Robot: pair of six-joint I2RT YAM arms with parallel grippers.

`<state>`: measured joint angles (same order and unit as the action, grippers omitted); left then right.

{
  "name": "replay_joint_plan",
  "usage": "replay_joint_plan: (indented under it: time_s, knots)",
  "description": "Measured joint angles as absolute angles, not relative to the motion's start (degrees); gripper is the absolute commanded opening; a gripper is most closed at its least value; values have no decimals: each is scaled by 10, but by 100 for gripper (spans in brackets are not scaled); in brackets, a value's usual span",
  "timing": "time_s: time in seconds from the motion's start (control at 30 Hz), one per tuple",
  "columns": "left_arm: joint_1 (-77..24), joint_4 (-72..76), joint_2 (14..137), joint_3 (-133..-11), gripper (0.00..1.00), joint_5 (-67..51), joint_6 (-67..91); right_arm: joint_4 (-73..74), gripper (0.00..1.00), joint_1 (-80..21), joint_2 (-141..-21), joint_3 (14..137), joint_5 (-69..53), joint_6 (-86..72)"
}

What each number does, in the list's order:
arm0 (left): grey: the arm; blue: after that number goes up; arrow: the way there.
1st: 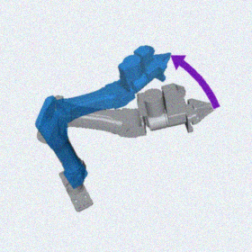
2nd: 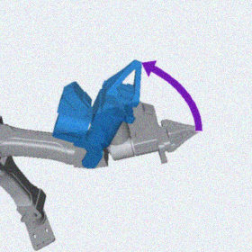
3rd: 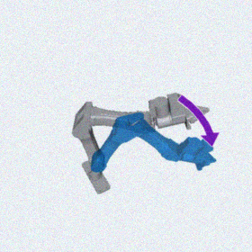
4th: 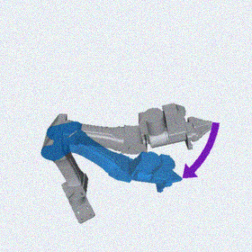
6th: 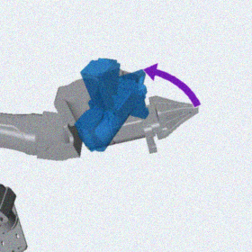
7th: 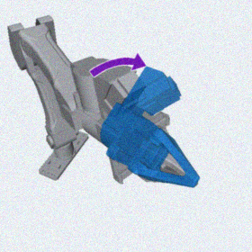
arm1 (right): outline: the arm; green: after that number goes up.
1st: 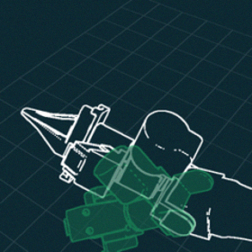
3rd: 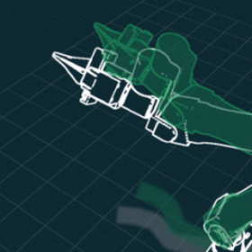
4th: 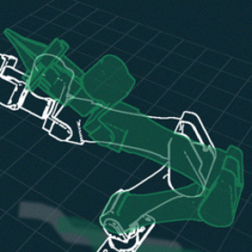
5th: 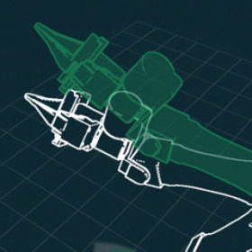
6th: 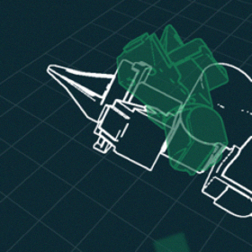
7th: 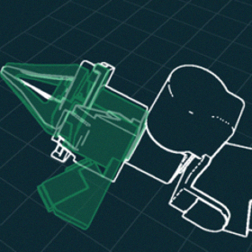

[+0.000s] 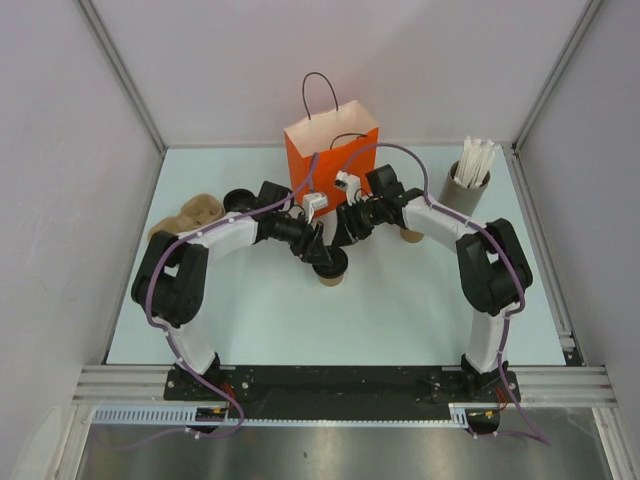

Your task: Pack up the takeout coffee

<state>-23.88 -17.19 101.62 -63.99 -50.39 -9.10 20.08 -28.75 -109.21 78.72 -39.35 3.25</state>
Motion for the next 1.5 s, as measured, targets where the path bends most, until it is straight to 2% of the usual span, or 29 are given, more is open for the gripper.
replay_joint_plan:
  time_s: [0.4, 0.8, 1.17, 1.5]
  knots:
    - [-234, -175, 1016, -640, 63, -508, -91, 217, 45, -306, -1089, 803, -347, 50]
    - [-234, -175, 1016, -640, 63, -510, -94, 243, 63, -280, -1063, 802, -345, 55]
    - [-234, -175, 1016, -640, 63, -511, -95, 274, 58, -229, -1025, 795, -432, 47]
    - [-234, -175, 1016, -640, 63, -512, -95, 289, 52, -236, -1025, 713, -456, 52]
